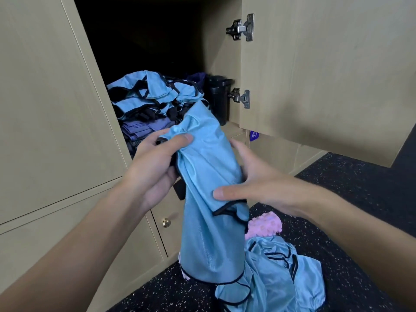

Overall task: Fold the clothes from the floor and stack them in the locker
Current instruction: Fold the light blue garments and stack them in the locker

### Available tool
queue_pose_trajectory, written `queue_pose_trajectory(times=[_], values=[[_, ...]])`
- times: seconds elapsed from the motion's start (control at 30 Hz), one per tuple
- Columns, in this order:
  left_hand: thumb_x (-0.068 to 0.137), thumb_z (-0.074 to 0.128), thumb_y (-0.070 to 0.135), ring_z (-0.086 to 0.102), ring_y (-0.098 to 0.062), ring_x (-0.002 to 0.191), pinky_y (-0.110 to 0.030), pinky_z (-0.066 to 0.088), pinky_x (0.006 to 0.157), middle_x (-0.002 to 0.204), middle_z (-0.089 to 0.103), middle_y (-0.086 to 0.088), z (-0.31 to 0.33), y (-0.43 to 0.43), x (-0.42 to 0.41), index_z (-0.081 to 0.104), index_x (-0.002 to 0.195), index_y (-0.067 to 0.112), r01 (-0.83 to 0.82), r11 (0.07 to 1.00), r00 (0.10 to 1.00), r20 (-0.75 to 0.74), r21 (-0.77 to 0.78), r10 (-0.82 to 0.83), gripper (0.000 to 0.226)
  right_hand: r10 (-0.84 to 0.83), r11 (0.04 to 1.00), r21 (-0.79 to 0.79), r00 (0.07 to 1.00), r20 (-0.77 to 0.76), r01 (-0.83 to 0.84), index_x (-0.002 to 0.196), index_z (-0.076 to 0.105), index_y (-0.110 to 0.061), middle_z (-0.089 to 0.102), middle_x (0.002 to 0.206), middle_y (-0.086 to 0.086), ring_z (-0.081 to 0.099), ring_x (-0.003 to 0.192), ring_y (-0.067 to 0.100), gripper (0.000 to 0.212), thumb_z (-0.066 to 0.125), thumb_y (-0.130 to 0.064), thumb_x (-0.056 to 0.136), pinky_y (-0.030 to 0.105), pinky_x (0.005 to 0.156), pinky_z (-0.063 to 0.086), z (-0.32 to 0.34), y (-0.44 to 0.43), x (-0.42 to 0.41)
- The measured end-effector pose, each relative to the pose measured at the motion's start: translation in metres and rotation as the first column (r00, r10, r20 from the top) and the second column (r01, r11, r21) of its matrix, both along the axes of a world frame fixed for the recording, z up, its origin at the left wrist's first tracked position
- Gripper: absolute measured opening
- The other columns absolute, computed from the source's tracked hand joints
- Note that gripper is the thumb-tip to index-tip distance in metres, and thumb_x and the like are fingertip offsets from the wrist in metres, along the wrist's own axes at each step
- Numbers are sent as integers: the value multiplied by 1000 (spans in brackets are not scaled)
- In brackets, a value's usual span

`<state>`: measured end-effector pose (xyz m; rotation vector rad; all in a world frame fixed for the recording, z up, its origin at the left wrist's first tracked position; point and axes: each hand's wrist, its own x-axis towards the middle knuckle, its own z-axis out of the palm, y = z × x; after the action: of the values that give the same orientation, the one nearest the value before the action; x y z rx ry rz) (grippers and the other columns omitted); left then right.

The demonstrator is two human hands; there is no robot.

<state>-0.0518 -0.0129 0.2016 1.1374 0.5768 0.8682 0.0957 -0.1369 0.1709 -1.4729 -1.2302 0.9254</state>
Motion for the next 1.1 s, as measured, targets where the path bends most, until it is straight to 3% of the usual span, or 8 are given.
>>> queue_pose_trajectory(times=[0.13,0.37,0.57,0.73,0.83,0.97,1.03,1.1], values=[[90,71,14,73,-26,101,-41,62,79,116,73,-14,-3,-2,0,54,134,2,14,999,1000,-2,-41,-14,48,-170,975,139,984,-50,176,132,39,-39,70,113,2,72,99,18,85,85,-2,71,45,93,56,-2,6,-9],[79,79,2,73,-25,102,-48,59,87,130,66,-4,-13,-20,2,13,151,55,144,987,984,-120,74,-134,111,-225,952,184,965,-133,247,146,26,-45,58,133,-1,67,110,13,102,86,-10,71,36,95,55,9,4,0],[81,75,-5,75,-27,92,-43,62,69,120,71,-7,-9,-22,3,29,149,44,85,995,995,-62,56,-81,95,-126,986,139,957,260,92,143,42,-32,61,127,-13,64,111,4,84,84,-9,74,35,100,52,15,-1,5],[83,76,6,76,-23,87,-39,62,74,100,78,-4,-7,-22,6,33,147,28,67,998,994,-93,14,-65,81,-251,961,207,888,385,182,104,69,-18,71,87,0,65,71,9,32,82,-12,75,28,65,53,18,0,6],[78,83,27,74,-16,90,-34,60,80,101,77,1,-8,-21,4,37,142,32,145,963,948,-310,229,-69,79,-325,940,223,877,355,258,93,71,-11,65,72,2,53,57,8,20,80,-14,76,25,53,43,18,-1,9],[52,88,60,37,-9,136,-26,33,112,140,33,11,-12,-13,0,31,146,45,256,685,805,-542,682,239,111,-335,936,185,917,218,299,93,73,-12,72,81,14,60,66,14,19,79,-11,75,43,64,55,24,-5,12],[53,95,50,27,2,141,-17,24,113,150,27,19,-12,-14,-3,23,152,41,336,613,839,-523,715,149,122,-294,952,139,942,161,273,94,73,-11,73,94,17,64,73,17,19,78,-9,76,51,80,56,27,-8,11],[63,94,25,49,8,126,-10,39,102,136,54,23,-13,-18,-4,25,153,37,368,637,874,-486,678,12,115,-229,971,92,966,121,219,96,72,-7,71,101,19,65,79,18,18,75,-6,79,53,89,53,29,-10,9]])
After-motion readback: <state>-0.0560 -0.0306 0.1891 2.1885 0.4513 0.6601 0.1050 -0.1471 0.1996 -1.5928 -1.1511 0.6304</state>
